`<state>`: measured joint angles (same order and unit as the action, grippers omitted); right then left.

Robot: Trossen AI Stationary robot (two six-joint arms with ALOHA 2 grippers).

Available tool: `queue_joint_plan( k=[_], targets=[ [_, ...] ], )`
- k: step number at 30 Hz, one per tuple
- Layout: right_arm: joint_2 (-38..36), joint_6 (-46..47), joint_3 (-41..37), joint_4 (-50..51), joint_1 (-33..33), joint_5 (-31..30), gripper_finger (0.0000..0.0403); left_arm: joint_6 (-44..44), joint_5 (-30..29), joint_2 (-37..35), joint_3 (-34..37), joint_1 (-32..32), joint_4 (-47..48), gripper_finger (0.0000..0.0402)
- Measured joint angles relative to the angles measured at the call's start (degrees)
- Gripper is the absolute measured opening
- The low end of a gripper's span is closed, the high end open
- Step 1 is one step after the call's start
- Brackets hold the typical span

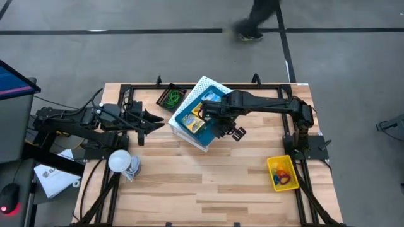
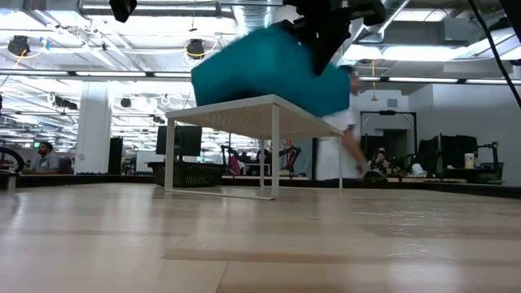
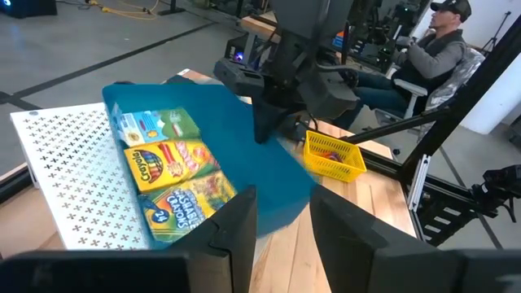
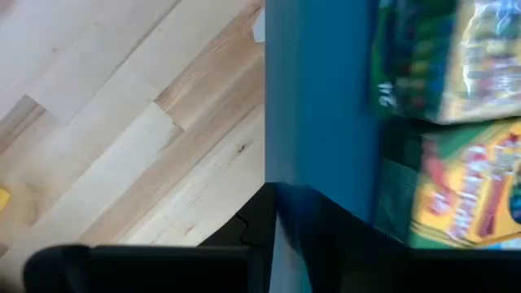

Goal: Pick & Place Office Desk Supplies
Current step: Put the blue bin with the box of crayons on the shelf

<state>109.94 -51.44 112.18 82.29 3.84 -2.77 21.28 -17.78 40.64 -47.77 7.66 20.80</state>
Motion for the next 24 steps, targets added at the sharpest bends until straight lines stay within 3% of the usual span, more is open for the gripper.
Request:
queue_joint_plan(
  k=[16,24],
  targets=[
    [-0.07,10.55,0.02,0.64,1.97,-0.12,0.0062,0.00,0.00,0.00,0.00,0.00,0.22,0.0111],
    [-0.07,11.00,0.02,1.64,2.24,-0.49,0.0062,-0.44,0.00,0.00,0.02,-0.02,0.33,0.0111]
  ],
)
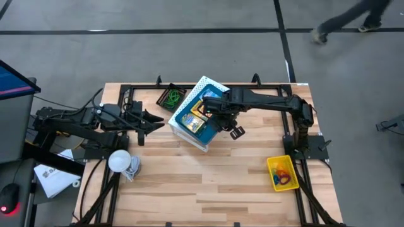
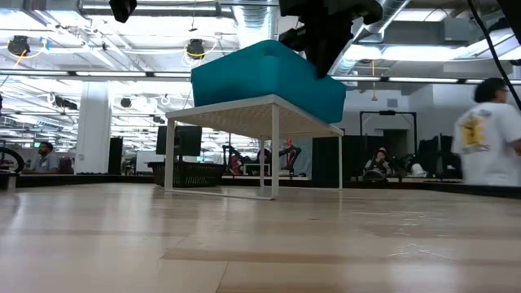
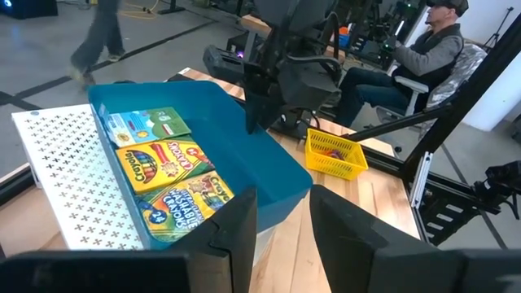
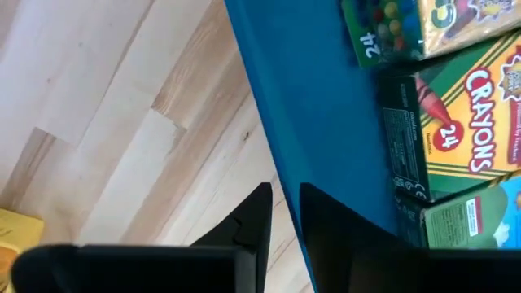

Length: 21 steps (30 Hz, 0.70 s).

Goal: Pick & Place Office Desk Supplies
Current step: Put the blue bin with the box of crayons on the shelf

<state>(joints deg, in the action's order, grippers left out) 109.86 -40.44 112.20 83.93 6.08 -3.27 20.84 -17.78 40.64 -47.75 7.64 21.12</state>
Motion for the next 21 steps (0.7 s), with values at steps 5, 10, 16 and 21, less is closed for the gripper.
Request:
queue_joint_plan(
  k=[5,10,16,21],
  targets=[
    [0.00,2.87,0.00,0.46,1.10,-1.98,0.0062,0.00,0.00,0.00,0.00,0.00,0.52,0.0111],
    [0.00,4.99,0.00,1.15,2.56,-3.04,0.0062,-0.03,0.00,0.00,0.00,0.00,0.55,0.0111],
    [0.00,4.93,0.00,-1.00,4.28,-5.42,0.0062,-0.73,0.00,0.00,0.00,0.00,0.55,0.0111],
    [0.02,6.13,0.00,0.22,5.57,-5.86,0.0062,-0.63,0.00,0.00,0.00,0.00,0.55,0.0111]
  ],
)
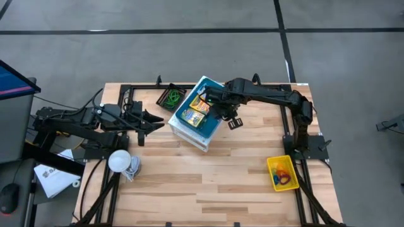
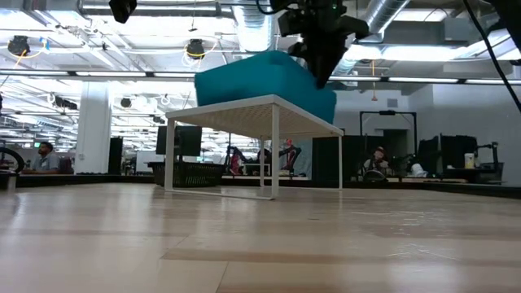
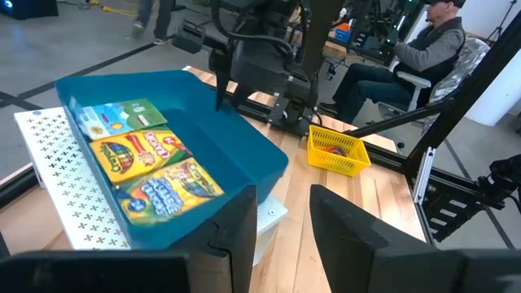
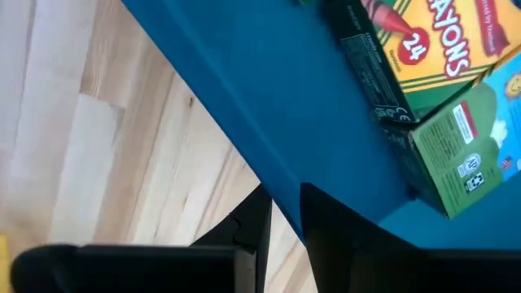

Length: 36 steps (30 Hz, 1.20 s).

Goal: Pick & Place Office Desk Supplies
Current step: Put the blue bin with the box of crayons on the shelf

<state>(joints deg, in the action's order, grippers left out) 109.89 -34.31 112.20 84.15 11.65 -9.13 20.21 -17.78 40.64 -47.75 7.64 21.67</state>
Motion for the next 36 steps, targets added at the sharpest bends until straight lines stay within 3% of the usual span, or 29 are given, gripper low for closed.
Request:
queue_joint_plan(
  k=[6,18,22,29,36],
  targets=[
    [-1.16,1.84,-0.02,3.82,-0.47,0.36,0.0062,-0.02,0.00,0.01,0.00,0.00,0.00,0.0111],
    [-4.94,1.66,0.66,-1.21,-2.66,1.84,0.0062,-0.72,-0.76,0.56,0.04,-0.07,0.13,0.0111],
    [-5.22,7.33,4.42,-4.04,-4.69,4.56,0.0062,-0.59,-0.76,1.15,0.07,-0.04,0.22,0.0111],
    [-5.38,29.00,7.96,-17.73,-8.19,11.51,0.0063,-0.65,-1.14,1.51,0.07,-0.06,-0.01,0.0111],
    [-1.25,34.70,8.02,-28.29,-11.71,12.59,0.0105,-1.41,-1.88,0.53,0.07,-0.07,0.40,0.0111]
  ],
)
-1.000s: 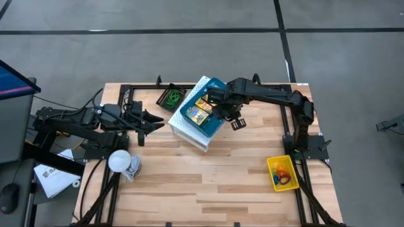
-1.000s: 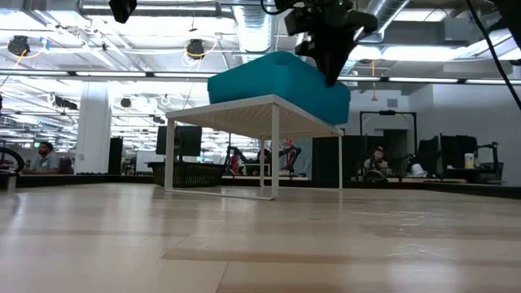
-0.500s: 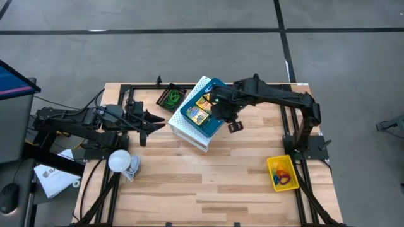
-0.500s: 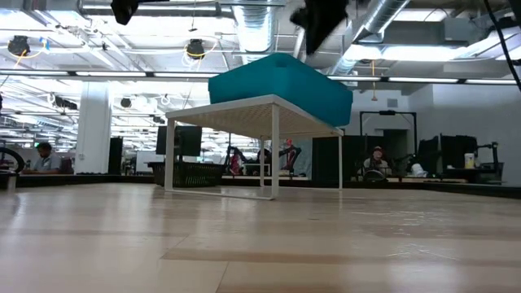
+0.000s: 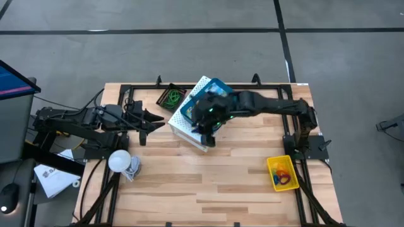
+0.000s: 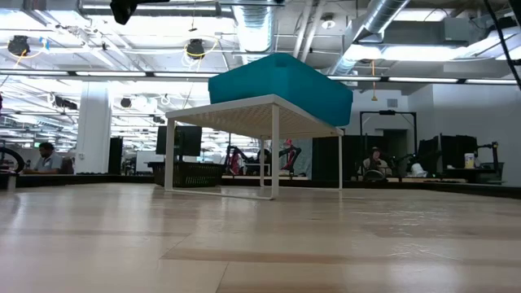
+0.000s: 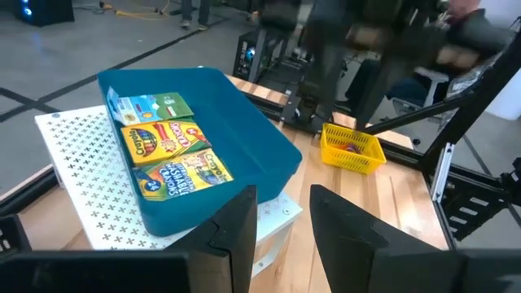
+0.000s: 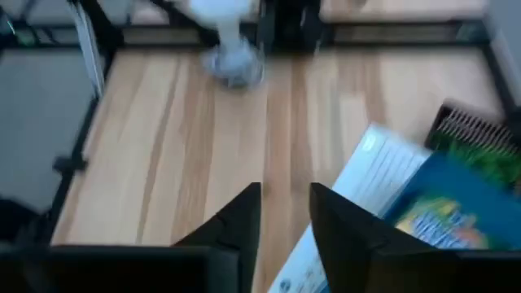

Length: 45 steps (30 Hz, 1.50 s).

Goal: Pick & Place Office Desk Supplies
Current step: Put the blue bin with the box of crayons on the shelf

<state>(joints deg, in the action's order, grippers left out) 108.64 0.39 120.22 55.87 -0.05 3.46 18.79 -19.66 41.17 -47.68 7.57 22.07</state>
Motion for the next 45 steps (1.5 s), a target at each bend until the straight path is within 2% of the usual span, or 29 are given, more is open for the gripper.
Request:
queue_joint_plan(
  k=[6,10,12,22,29,38,42,45],
  targets=[
    [4.09,1.35,-0.13,0.38,0.28,-1.07,0.0185,-0.14,0.00,-1.06,-0.04,0.02,0.26,0.0111],
    [4.13,2.06,-0.06,-0.56,-0.05,-7.39,0.0225,-0.13,-0.01,-1.59,-0.05,0.02,1.14,0.0111],
    [4.12,4.29,-0.06,-1.08,0.34,-8.27,0.0232,-0.16,-0.01,-1.60,-0.05,0.02,1.37,0.0111],
    [7.06,13.95,-0.01,-2.13,0.72,-9.73,0.0220,-0.51,0.00,-1.60,-0.04,0.02,1.58,0.0111],
    [9.82,14.77,0.00,0.21,0.17,-13.81,0.0218,-0.42,0.00,-1.94,-0.07,0.02,2.19,0.0111],
    [12.03,14.41,-0.05,3.46,2.21,-12.61,0.0215,-0.38,0.42,-2.93,-0.07,0.07,2.66,0.0111],
    [13.09,12.54,-0.06,4.97,1.97,-11.65,0.0195,-0.44,0.45,-2.98,-0.07,0.07,2.66,0.0111],
    [13.19,10.53,-0.18,5.93,1.95,-11.35,0.0161,-0.45,0.46,-3.04,-0.07,0.07,2.82,0.0111]
  ],
)
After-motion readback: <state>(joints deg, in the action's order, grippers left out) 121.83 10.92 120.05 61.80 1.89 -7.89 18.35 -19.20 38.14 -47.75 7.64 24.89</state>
